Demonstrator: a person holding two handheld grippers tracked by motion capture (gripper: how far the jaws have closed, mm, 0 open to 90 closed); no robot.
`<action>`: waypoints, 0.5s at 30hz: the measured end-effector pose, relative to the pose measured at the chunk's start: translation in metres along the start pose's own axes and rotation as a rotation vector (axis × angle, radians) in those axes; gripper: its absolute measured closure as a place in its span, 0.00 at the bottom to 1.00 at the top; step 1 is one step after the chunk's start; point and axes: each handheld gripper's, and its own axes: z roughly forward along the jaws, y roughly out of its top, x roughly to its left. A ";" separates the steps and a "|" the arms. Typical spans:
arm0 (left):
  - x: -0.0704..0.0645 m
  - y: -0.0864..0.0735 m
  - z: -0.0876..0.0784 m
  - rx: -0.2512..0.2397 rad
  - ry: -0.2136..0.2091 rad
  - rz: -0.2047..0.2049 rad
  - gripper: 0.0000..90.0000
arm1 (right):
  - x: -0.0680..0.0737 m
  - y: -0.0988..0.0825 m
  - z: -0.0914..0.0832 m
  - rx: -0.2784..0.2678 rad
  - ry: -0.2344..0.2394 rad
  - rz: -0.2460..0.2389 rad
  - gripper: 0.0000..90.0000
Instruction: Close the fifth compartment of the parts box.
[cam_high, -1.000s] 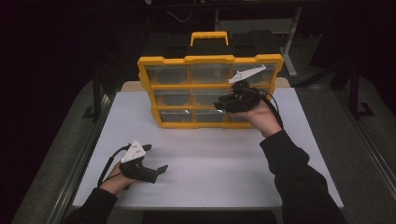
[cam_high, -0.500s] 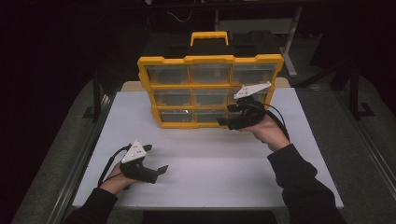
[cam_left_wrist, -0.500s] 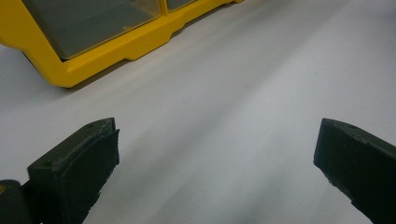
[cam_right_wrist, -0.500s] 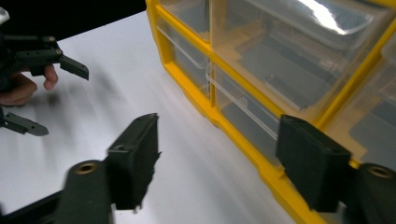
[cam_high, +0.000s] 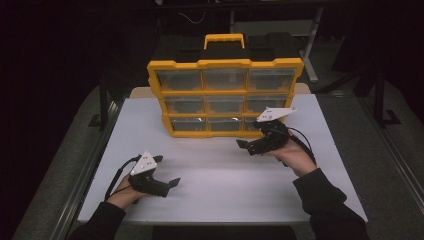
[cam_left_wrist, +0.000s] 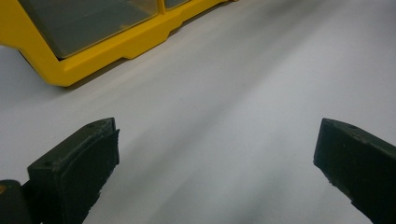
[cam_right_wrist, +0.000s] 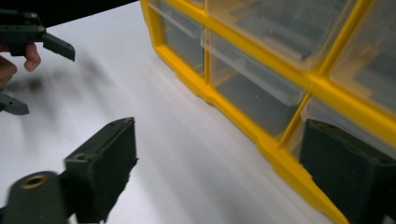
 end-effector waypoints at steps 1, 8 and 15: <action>0.000 0.000 0.000 0.000 0.001 0.002 0.00 | 0.000 -0.003 0.000 0.003 -0.002 0.003 0.07; -0.001 0.000 0.000 0.000 -0.004 0.005 0.00 | 0.001 -0.023 0.002 0.015 0.009 0.009 0.01; 0.000 0.000 0.000 -0.001 -0.007 0.001 0.00 | 0.004 -0.036 0.001 -0.003 0.011 0.017 0.00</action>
